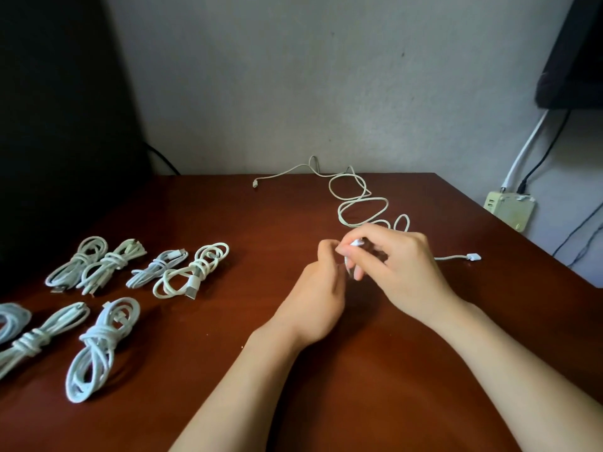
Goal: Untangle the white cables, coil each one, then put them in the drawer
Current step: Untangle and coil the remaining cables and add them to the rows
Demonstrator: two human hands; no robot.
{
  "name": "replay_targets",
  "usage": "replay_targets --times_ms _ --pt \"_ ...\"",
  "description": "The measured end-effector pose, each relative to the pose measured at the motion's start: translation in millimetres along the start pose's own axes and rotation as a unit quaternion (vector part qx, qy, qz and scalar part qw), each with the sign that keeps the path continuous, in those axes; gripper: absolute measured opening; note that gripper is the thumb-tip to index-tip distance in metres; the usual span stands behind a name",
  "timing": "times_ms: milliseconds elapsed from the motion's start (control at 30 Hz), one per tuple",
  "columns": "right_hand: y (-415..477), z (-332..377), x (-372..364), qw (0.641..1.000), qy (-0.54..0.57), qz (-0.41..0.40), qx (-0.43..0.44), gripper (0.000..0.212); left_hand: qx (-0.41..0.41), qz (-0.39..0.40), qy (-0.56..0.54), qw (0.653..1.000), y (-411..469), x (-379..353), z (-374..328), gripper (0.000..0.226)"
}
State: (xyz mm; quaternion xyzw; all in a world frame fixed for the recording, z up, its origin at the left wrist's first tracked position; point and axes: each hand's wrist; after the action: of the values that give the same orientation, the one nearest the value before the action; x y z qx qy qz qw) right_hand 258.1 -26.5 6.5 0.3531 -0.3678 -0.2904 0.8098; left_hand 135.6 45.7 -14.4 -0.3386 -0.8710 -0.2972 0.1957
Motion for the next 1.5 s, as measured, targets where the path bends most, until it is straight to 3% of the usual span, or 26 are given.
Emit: replay_targets --times_ms 233,400,567,667,767,867,1033,1233,1367,1500 --pt "7 -7 6 0.992 -0.018 -0.034 -0.122 0.016 0.042 0.038 -0.104 0.993 0 -3 -4 0.016" --pt "13 -11 13 0.97 -0.001 -0.013 -0.242 0.014 0.058 0.018 -0.184 0.981 1 -4 -6 0.016" --pt "14 -13 17 0.879 0.183 0.041 -0.439 0.027 0.07 0.006 -0.259 0.963 1 -4 -12 0.019" --pt "14 -12 11 0.838 0.24 0.025 -0.489 0.007 0.081 -0.017 -0.324 0.942 3 -2 -14 0.024" --pt "13 -9 5 0.833 0.264 0.001 -0.486 0.03 0.098 -0.043 -0.4 0.91 6 0 -15 0.027" --pt "12 -2 3 0.848 0.27 0.011 -0.455 0.017 0.1 -0.085 -0.46 0.878 9 3 -14 0.03" --pt "9 2 0 0.898 0.215 -0.021 -0.382 0.006 0.137 -0.131 -0.478 0.857 11 5 -12 0.031" --pt "6 10 -6 0.95 0.164 -0.064 -0.257 0.016 0.185 -0.128 -0.51 0.83 11 7 -10 0.028" --pt "5 10 -9 0.958 0.157 -0.048 -0.235 0.016 0.194 -0.139 -0.486 0.841 11 5 -10 0.025" --pt "6 10 -7 0.954 0.161 -0.052 -0.248 0.012 0.17 -0.142 -0.406 0.887 11 2 -6 0.024"
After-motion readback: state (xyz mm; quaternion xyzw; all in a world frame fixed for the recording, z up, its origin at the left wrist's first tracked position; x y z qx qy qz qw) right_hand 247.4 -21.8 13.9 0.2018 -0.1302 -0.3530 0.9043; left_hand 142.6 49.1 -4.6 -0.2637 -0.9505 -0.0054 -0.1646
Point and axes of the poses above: each hand's wrist, its own y-axis towards the middle knuckle, its own x-axis out of the back of the hand, z = x × y, and after that the axes turned 10 degrees about -z, right-handed
